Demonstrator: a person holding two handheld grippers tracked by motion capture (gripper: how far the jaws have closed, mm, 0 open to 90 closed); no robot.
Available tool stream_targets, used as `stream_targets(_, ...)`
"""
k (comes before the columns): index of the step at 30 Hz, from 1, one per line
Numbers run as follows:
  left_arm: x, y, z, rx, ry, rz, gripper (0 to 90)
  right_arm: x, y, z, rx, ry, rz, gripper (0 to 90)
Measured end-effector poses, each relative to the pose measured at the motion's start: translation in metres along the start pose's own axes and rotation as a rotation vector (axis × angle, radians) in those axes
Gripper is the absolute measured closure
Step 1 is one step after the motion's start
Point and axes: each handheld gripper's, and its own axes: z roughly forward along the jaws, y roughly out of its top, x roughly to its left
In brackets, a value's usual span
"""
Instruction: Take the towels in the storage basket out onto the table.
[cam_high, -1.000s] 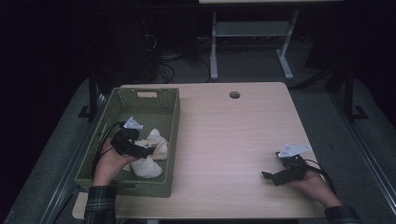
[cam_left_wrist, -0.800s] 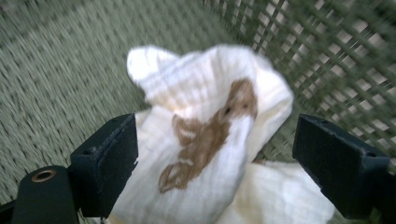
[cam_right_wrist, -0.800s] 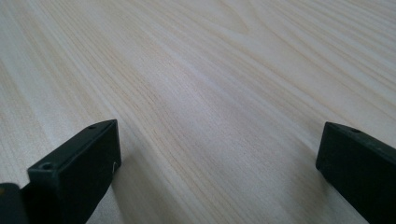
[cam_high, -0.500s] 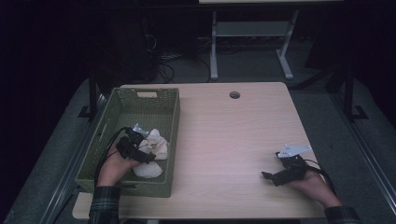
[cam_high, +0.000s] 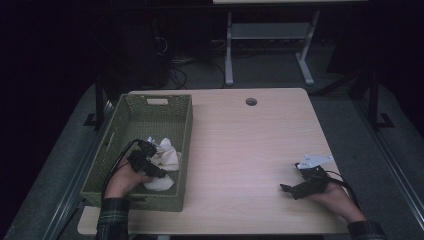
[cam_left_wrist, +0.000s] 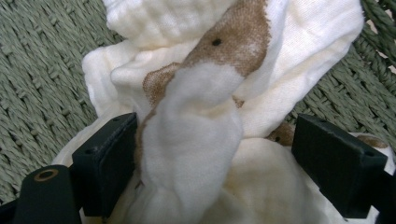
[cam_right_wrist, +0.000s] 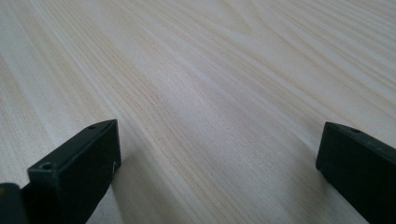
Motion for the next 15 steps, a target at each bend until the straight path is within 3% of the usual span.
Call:
stream_targets(3,-0.002,0.000,0.001,0.008,0.007,0.009,15.2,0.000,0.000,0.000,-0.001,0.000,0.000,0.0)
stream_targets(6,-0.001,0.000,-0.001,0.018,0.024,0.016,21.5,0.000,0.000,0.000,-0.002,0.000,0.000,0.0)
stream_targets(10,-0.002,0.000,-0.005,0.016,0.030,0.008,34.2,0.000,0.000,0.000,0.000,0.000,0.000,0.0)
stream_targets(12,-0.001,-0.001,-0.008,0.019,0.049,-0.002,50.8,0.000,0.000,0.000,0.000,0.000,0.000,0.0)
stream_targets(15,0.000,0.000,-0.011,0.025,0.041,-0.024,61.1,0.000,0.000,0.000,0.000,0.000,0.000,0.0)
